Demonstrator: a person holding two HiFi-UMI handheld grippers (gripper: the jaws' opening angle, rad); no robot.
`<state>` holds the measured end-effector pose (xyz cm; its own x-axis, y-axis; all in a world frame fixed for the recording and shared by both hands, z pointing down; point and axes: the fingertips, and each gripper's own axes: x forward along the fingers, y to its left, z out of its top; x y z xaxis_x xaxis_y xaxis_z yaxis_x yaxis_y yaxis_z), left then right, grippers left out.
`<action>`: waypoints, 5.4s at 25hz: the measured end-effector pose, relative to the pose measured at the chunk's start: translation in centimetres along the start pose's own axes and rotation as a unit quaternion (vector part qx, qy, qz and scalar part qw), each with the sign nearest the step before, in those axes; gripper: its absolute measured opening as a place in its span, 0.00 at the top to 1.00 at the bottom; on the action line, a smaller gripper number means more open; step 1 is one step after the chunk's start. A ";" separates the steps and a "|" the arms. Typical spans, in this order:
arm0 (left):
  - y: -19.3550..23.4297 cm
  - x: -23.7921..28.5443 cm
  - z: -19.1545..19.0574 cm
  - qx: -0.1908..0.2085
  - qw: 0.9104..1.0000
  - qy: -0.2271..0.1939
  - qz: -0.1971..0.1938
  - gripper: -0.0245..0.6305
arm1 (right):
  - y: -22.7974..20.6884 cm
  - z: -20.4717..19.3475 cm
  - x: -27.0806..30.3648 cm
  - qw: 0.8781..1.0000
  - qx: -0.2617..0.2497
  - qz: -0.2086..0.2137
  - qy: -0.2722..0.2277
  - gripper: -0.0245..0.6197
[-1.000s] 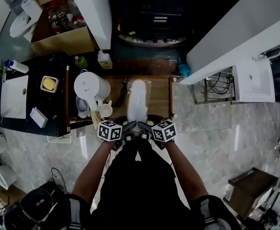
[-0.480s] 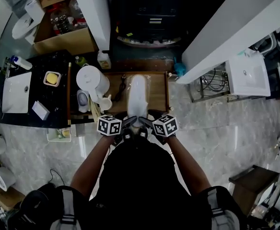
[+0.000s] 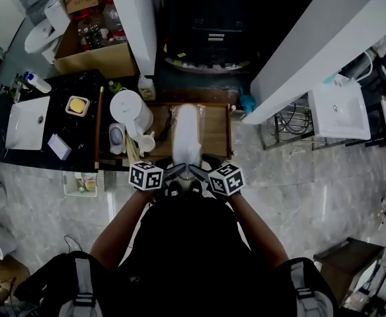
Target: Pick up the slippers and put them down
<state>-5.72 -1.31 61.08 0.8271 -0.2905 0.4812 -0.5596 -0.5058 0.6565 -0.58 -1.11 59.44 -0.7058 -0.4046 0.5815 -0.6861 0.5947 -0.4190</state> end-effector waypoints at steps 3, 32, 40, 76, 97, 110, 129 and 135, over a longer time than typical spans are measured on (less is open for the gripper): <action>-0.7 -0.3 0.1 -0.005 1.000 -0.005 -0.006 0.59 | 0.4 0.3 -0.6 1.000 -0.012 0.003 -0.009 0.55; -7.3 -0.6 4.5 0.063 0.993 -0.094 0.021 0.59 | 0.2 3.0 -6.4 0.995 -0.049 0.021 -0.089 0.55; -6.9 0.4 4.7 0.059 0.993 -0.100 0.023 0.59 | -0.6 3.4 -6.6 0.994 -0.045 0.019 -0.099 0.55; -1.0 4.0 1.9 0.008 0.999 -0.039 0.036 0.59 | -4.4 -0.8 -1.0 0.999 0.008 0.014 -0.029 0.55; 5.5 7.0 -2.3 -0.022 0.998 0.042 0.042 0.59 | -7.2 -5.6 5.0 0.997 0.053 0.007 0.049 0.55; 9.9 9.0 -3.7 -0.032 0.994 0.095 0.047 0.59 | -9.4 -7.6 9.0 0.992 0.095 -0.001 0.088 0.55; 13.8 12.3 -4.7 -0.047 0.988 0.132 0.065 0.59 | -12.8 -9.6 12.2 0.984 0.117 -0.023 0.133 0.55; 14.7 13.0 -4.7 -0.027 0.984 0.148 0.091 0.59 | -13.6 -9.9 12.9 0.981 0.121 -0.035 0.146 0.55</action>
<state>-3.46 -8.75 79.71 0.6650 -0.1183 0.7374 -0.7064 -0.4201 0.5697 1.36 -7.58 79.54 -0.5993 -0.2021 0.7746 -0.7780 0.3750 -0.5041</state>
